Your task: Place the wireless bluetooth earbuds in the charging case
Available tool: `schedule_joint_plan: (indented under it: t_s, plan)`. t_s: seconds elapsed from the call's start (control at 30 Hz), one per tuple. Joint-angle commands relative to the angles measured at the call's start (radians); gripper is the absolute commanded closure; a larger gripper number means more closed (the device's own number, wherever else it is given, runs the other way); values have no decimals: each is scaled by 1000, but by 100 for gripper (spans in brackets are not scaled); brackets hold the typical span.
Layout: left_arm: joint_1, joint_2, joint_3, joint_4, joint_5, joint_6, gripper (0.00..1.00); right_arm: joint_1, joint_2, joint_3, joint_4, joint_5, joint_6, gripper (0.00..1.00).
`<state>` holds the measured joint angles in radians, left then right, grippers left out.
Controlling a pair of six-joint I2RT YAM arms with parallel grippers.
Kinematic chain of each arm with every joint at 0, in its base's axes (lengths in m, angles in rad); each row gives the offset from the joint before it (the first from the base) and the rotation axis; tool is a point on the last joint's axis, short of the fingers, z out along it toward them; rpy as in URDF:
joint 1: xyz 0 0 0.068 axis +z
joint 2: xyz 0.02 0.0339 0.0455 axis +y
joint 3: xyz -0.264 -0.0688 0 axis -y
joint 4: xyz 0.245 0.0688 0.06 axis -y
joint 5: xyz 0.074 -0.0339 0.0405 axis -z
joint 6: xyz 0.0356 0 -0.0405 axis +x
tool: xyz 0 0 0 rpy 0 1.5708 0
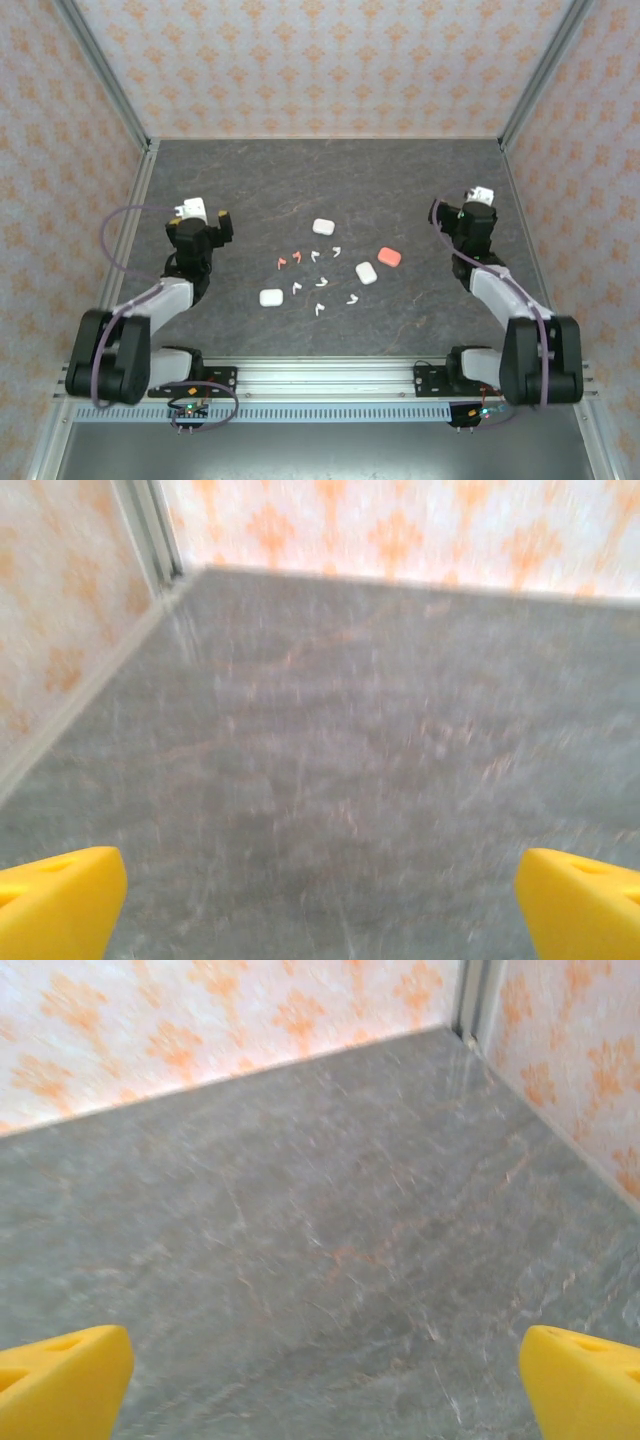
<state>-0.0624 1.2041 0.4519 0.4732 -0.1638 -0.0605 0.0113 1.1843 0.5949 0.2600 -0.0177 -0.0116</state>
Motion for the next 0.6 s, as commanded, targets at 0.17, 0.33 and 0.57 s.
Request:
schedule_joint_plan:
  t_s: [0.17, 0.33, 0.57]
  plan:
    - [8, -182, 175, -538, 242, -338, 0, 134, -66, 166, -580, -147, 65, 0]
    - [-17, -210, 177, -620, 405, -428, 0, 281, -6, 226, -739, -127, 120, 7]
    - [-71, -264, 149, -597, 414, -458, 0, 546, 139, 212, -770, -39, 249, 12]
